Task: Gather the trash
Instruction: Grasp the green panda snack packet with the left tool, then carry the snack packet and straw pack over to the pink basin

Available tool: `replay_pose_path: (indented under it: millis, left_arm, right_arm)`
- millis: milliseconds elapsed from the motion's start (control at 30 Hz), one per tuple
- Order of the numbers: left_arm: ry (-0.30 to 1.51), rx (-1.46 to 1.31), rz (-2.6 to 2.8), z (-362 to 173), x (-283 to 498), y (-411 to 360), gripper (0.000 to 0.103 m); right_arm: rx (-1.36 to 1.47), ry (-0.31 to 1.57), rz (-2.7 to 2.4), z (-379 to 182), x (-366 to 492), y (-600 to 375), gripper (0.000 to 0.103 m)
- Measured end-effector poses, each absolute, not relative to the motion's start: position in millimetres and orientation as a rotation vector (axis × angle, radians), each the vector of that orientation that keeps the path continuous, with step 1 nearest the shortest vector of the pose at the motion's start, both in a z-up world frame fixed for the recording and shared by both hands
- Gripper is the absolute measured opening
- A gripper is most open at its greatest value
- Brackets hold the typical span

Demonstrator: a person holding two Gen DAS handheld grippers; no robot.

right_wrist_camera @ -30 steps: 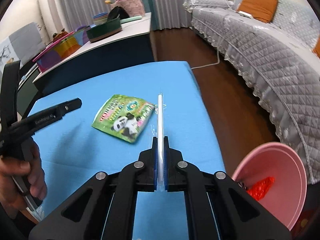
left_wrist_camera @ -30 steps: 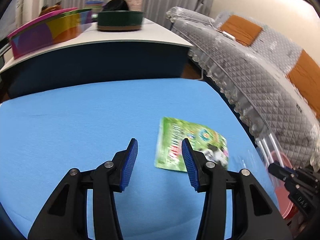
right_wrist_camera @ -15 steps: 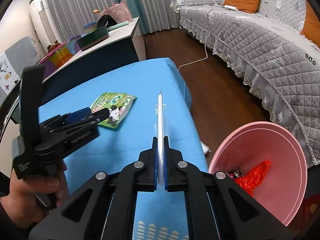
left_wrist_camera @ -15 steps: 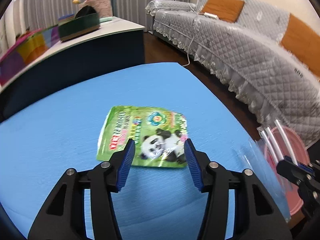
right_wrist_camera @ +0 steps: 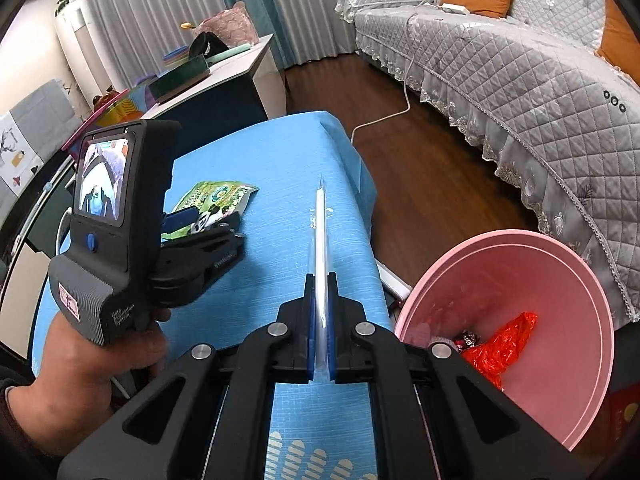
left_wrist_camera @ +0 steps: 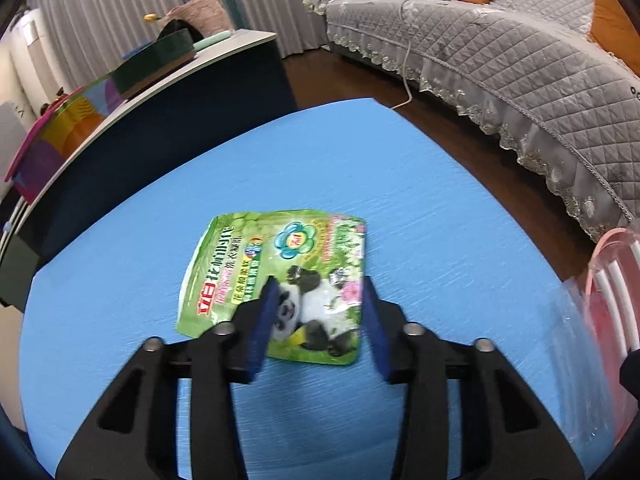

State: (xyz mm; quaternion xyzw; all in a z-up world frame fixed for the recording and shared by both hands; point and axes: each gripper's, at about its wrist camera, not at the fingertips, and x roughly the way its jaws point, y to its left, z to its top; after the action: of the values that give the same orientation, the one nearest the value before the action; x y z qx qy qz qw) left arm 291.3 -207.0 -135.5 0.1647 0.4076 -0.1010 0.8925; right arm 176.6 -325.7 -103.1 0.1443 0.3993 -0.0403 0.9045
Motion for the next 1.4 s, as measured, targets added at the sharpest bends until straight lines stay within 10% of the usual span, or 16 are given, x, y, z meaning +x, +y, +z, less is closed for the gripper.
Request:
replay_pose_path:
  millis: [200,1400]
  left_arm:
    - [0.804,0.317,-0.152,-121,283,-188,0.010]
    - [0.650,-0.035,-0.257,-20,178,-123,0.001]
  right_arm:
    - [0.301,0.814,-0.068,-99,176,-320,0.005]
    - [0.298,0.622,-0.084,-31,129,-336,0.005]
